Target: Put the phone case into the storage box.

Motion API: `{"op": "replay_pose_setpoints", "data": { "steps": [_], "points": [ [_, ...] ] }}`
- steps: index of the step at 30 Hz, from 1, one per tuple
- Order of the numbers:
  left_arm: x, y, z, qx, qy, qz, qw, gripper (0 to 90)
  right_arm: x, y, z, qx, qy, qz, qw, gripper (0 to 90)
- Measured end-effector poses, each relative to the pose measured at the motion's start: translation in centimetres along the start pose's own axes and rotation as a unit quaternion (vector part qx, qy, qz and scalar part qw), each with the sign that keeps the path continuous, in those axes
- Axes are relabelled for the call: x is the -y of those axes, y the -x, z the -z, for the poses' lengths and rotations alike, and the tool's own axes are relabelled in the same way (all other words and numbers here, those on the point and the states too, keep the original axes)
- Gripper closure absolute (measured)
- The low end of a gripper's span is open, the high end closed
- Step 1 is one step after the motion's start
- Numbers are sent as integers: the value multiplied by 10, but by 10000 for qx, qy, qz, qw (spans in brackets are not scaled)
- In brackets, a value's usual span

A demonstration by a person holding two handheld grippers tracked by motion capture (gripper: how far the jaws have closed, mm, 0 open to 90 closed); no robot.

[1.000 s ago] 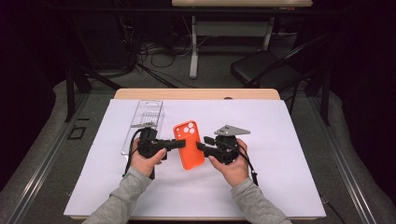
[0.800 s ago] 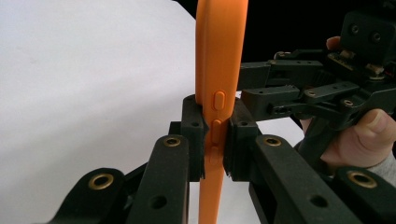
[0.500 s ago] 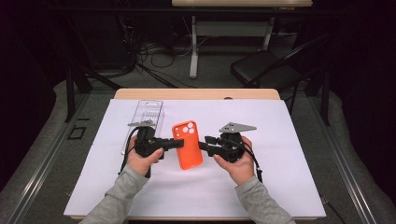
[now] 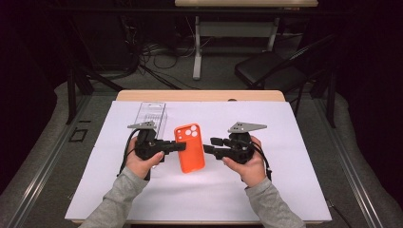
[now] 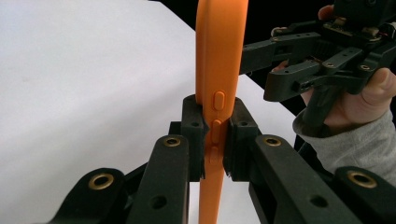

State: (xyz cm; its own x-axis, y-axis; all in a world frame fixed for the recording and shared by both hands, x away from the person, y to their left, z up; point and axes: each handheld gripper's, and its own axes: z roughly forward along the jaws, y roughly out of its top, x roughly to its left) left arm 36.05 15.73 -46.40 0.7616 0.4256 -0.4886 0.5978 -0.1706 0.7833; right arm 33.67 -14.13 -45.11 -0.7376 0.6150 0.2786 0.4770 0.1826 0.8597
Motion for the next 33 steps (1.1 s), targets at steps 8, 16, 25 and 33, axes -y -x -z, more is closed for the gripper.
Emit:
{"op": "replay_pose_setpoints", "data": {
  "steps": [8, 16, 25, 33],
  "points": [
    [-2, 7, 2, 145, -23, -126, 9998, 812, -2, -1, 5, -272, -6, 7, 9996, 550],
    [-2, 11, 1, 302, -78, -187, 9993, 813, -3, -2, 7, -509, 4, -39, 9987, 564],
    [-2, 13, -1, 402, -118, -233, 9989, 813, -2, -4, 4, -591, -112, -49, 9982, 608],
    [-1, 15, -4, 445, -178, -277, 9985, 813, -1, -4, 1, -677, -176, -78, 9975, 646]
  ]
}}
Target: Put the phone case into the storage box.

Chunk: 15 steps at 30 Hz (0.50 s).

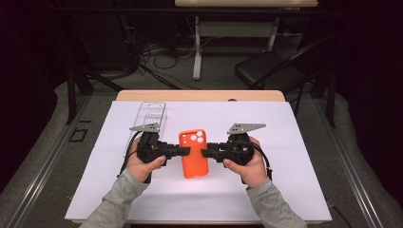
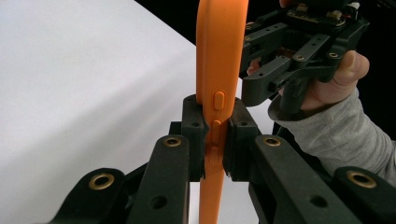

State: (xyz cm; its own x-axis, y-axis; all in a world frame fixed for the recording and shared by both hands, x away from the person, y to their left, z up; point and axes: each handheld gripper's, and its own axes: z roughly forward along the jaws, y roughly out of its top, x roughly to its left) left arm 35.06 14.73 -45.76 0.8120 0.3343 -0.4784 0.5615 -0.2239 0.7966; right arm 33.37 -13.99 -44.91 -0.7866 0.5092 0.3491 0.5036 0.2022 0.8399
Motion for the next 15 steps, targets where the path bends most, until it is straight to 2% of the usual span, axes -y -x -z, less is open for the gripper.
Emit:
{"op": "replay_pose_setpoints", "data": {
  "steps": [6, 15],
  "points": [
    [0, 0, -1, 17, -35, 3, 10000, 813, 1, 2, -1, -120, -38, -102, 9999, 678],
    [0, 1, -1, 36, -25, -16, 10000, 813, 3, 3, -3, -137, -77, -129, 9998, 720]
  ]
}}
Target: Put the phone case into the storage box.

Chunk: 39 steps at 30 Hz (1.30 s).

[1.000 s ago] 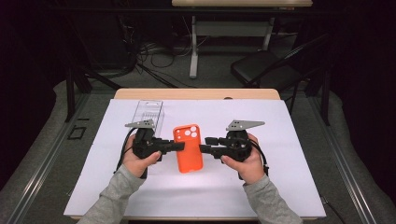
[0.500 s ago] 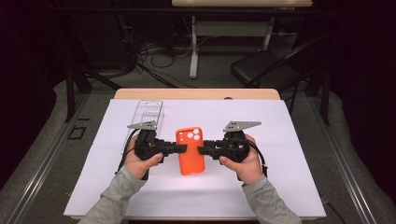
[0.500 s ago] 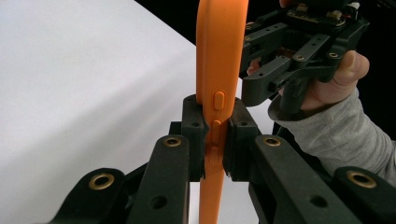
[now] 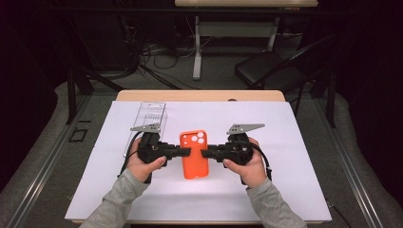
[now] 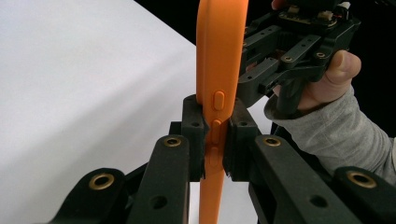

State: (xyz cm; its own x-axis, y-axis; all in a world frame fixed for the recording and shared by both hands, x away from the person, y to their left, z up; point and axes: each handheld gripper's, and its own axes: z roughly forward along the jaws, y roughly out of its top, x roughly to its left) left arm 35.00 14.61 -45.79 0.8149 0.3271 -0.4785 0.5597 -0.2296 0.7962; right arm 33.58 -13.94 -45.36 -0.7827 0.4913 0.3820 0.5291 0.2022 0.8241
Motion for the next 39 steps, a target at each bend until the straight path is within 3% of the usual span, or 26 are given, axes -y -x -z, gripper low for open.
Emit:
{"op": "replay_pose_setpoints", "data": {
  "steps": [19, 39],
  "points": [
    [0, 1, -1, 2, -9, -7, 10000, 814, 1, 2, 0, 16, -23, -33, 10000, 793],
    [0, 0, -1, 18, -14, -36, 10000, 814, 1, 4, 0, -96, -18, -42, 9999, 812]
  ]
}}
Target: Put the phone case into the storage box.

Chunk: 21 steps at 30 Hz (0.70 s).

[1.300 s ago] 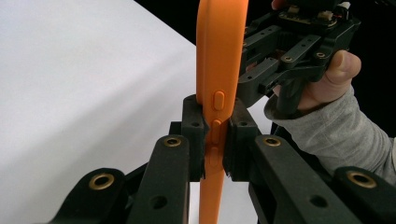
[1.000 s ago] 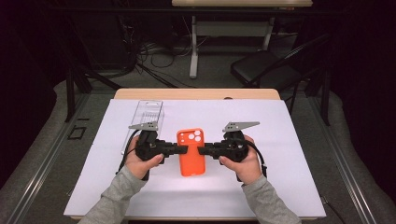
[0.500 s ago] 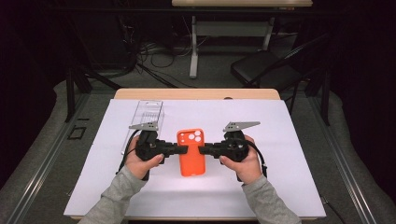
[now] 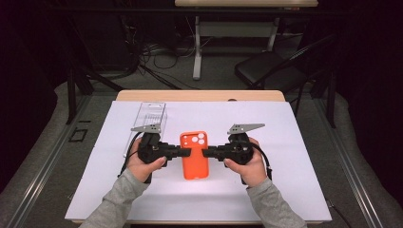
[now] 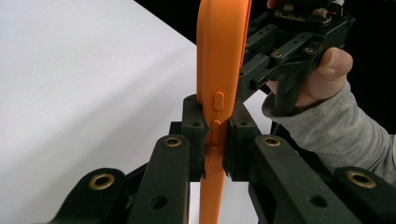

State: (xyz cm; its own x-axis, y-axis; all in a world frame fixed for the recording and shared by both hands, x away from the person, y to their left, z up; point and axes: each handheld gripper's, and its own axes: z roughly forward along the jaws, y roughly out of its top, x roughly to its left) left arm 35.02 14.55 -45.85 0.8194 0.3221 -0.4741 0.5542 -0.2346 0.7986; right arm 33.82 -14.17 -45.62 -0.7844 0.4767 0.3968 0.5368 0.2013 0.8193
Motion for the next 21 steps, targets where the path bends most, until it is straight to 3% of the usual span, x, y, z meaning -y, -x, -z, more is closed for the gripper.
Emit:
{"op": "replay_pose_setpoints", "data": {
  "steps": [21],
  "points": [
    [0, 0, -1, 5, 1, 1, 10000, 811, 1, 3, 1, -75, 29, -18, 10000, 822]
  ]
}}
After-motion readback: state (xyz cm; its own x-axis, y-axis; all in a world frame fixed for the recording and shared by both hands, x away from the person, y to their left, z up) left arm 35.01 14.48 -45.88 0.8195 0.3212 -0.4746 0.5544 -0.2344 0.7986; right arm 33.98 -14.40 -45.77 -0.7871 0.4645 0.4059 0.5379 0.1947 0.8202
